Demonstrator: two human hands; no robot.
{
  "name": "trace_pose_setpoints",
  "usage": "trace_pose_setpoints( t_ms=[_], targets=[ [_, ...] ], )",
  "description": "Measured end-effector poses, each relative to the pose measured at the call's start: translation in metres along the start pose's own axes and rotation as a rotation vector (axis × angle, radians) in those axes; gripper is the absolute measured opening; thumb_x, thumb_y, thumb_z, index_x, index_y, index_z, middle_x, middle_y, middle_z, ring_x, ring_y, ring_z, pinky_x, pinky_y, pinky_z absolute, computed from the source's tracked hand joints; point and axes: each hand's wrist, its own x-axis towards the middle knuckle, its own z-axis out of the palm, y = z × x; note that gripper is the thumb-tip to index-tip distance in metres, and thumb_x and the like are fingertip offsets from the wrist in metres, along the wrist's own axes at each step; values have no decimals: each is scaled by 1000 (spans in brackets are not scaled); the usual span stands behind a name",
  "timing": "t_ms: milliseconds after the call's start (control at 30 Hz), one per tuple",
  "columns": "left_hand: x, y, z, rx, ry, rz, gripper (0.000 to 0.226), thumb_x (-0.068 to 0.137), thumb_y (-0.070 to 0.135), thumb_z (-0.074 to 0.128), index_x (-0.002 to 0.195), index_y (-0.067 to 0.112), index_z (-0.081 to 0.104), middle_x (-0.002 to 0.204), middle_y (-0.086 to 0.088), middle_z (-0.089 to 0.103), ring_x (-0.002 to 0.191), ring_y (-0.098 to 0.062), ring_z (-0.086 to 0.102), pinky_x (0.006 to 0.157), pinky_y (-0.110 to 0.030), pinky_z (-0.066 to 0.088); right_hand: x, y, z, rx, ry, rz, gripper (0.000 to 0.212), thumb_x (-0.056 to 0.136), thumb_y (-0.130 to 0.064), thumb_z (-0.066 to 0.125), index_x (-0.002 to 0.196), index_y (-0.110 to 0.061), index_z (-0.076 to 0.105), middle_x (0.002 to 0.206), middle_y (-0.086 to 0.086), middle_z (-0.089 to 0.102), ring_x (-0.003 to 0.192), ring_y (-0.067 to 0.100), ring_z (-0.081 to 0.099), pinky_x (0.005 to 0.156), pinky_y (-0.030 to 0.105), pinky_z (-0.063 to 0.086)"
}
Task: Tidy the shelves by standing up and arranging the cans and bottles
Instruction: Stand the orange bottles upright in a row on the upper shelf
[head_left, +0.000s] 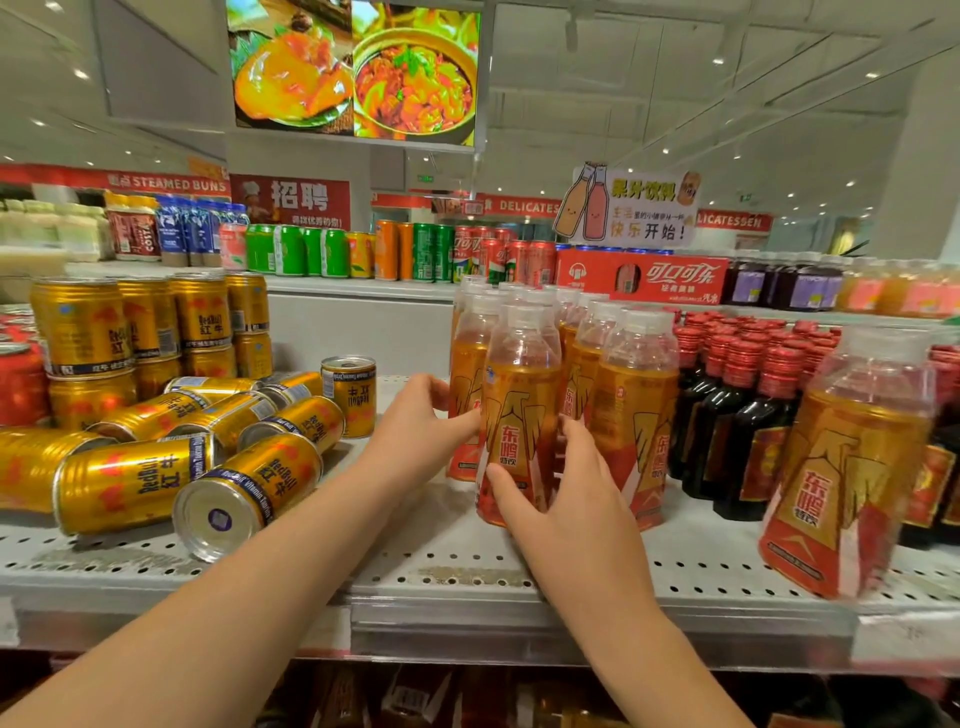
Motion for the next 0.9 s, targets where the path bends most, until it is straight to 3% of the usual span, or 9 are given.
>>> trace_pose_setpoints(
  t_ms=[133, 200, 267, 367, 500, 567, 633, 733, 900],
  targets=[
    [3, 3, 6, -138, -51, 20, 33, 93, 39, 70, 123, 24, 67, 111, 12, 68, 84, -1, 70, 61, -20, 58, 2, 1, -3, 55, -1, 24, 71, 85, -68, 58, 142, -42, 23, 114, -28, 47, 101, -5, 52, 76, 18, 44],
    [0, 4, 7, -190, -54, 26, 30, 96, 38, 66, 123, 24, 70, 111, 10, 71, 86, -1, 71, 60, -17, 57, 3, 1, -2, 65, -11, 22, 69, 88, -65, 59, 141, -41, 23, 111, -27, 49, 97, -4, 54, 74, 18, 45],
    [-4, 5, 9, -226, -59, 23, 27, 99, 33, 63, 123, 23, 71, 110, 10, 72, 85, 3, 70, 61, -15, 56, 3, 0, -2, 67, -22, 15, 68, 90, -62, 58, 143, -38, 24, 118, -22, 55, 104, 0, 58, 80, 21, 49],
    [-12, 6, 10, -233, -38, 25, 24, 104, 26, 54, 121, 24, 71, 110, 7, 73, 93, -5, 71, 71, -22, 60, 3, -1, -2, 30, -30, 1, 69, 92, -62, 54, 148, -35, 25, 137, -14, 52, 122, 7, 53, 94, 30, 51],
    [-31, 5, 0, -260, -78, 121, 22, 101, 42, 50, 113, 37, 68, 105, 17, 73, 98, 0, 68, 82, -32, 59, 5, -1, -2, -54, -25, -22, 71, 94, -64, 48, 153, -32, 24, 140, -12, 45, 127, 9, 46, 99, 30, 48],
    [-41, 6, -3, -237, -150, 158, 28, 93, 58, 54, 117, 45, 62, 109, 24, 69, 101, 6, 65, 84, -26, 56, 5, -1, -1, -62, -22, -33, 71, 94, -62, 48, 154, -32, 24, 140, -13, 44, 128, 8, 44, 96, 23, 42],
    [-45, 7, -3, -183, -185, 167, 37, 85, 65, 64, 118, 52, 57, 111, 30, 65, 101, 10, 62, 77, -17, 56, 5, 0, 0, -14, -46, -25, 71, 94, -56, 52, 155, -34, 22, 142, -13, 46, 128, 7, 46, 101, 25, 43],
    [-46, 9, -1, -118, -168, 177, 47, 79, 62, 75, 119, 50, 54, 109, 28, 64, 100, 10, 59, 78, -23, 58, 4, 0, 0, 81, -64, -1, 67, 93, -49, 57, 151, -39, 24, 136, -16, 51, 118, 5, 56, 95, 37, 55],
    [-47, 7, -2, -119, -102, 168, 45, 78, 58, 79, 113, 45, 56, 103, 26, 66, 94, 7, 62, 76, -22, 59, -1, -3, -1, 85, 27, -75, 45, 96, -41, 56, 137, -43, 37, 117, -30, 45, 110, -1, 55, 89, 25, 54]
  ],
)
